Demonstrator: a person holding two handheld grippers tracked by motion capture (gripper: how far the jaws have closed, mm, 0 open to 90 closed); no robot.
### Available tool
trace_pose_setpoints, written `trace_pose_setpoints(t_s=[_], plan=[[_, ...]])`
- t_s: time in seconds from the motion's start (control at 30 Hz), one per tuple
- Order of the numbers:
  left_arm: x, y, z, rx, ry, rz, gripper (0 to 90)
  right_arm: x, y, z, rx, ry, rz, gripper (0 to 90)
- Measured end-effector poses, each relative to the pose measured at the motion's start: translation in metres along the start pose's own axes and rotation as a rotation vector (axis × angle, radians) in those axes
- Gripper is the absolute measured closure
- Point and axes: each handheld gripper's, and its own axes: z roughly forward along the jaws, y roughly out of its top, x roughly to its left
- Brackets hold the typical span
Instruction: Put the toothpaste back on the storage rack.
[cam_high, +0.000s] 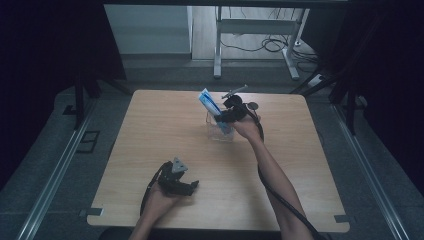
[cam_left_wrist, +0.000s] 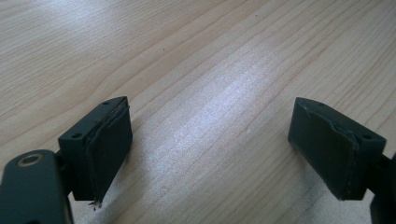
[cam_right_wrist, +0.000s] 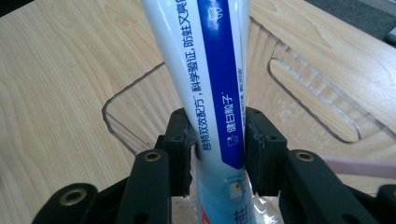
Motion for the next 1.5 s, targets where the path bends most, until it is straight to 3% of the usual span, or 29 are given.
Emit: trace_pose_setpoints(t_s=[0.17,0.63,1.07,1.5], plan=[[0.000,0.000,0.000,0.000,0.000,-0.001,13.7,0.000,-0.005,0.000,0.007,0.012,-0.010,59.2],[0.000,0.000,0.000,0.000,0.001,-0.001,13.8,0.000,-0.009,-0.010,-0.059,0.006,0.014,50.0],[0.000,0.000,0.000,0.000,0.001,-0.001,13.8,-0.002,-0.016,-0.013,-0.103,0.021,0.043,28.0],[0.000,0.000,0.000,0.000,0.001,-0.001,13.8,0.006,-0.017,-0.018,-0.132,0.015,0.007,14.8]])
